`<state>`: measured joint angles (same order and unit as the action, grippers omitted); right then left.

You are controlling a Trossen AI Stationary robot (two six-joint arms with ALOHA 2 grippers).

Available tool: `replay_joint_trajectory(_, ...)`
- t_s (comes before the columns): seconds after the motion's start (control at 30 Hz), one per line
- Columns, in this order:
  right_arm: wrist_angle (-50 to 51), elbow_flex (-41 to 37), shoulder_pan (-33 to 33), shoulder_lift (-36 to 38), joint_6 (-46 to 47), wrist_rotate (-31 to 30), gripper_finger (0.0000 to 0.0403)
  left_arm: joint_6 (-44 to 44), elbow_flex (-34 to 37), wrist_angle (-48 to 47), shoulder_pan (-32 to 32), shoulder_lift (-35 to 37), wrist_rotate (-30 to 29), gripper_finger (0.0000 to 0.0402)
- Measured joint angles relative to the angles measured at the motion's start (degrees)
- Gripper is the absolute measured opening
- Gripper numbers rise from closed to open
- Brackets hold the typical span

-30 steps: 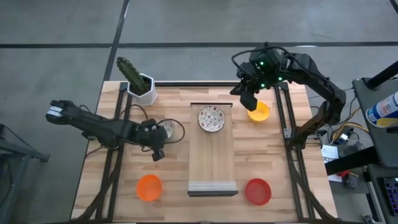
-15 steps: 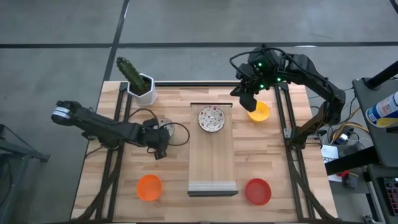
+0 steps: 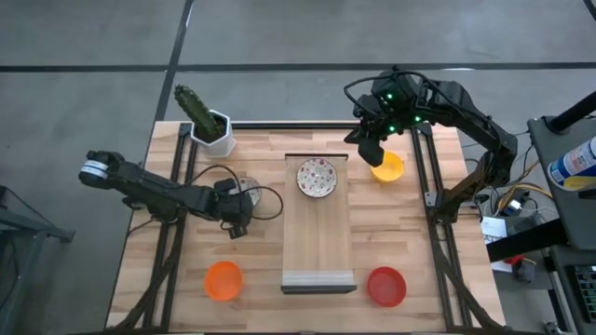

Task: Pick & Place Mini bowls
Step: Stack the white bowl on top of the white bowl on the shelf

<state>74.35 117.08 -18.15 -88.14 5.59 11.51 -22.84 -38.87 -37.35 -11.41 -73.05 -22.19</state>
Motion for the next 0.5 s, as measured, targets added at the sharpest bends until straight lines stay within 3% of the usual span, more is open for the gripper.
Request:
replay_joint_trajectory(0.2,-0.15,0.0,0.0,0.0,0.31,-0.01,0.0008,3.52,1.46,5.02,0.45,-0.16,0.04,0.0108)
replay_joint_trajectory(0.5,-0.22,0.0,0.01,-0.11,0.43,-0.12,0.0008,3.55,1.68,4.89,2.62,-0.22,0.1,0.0091)
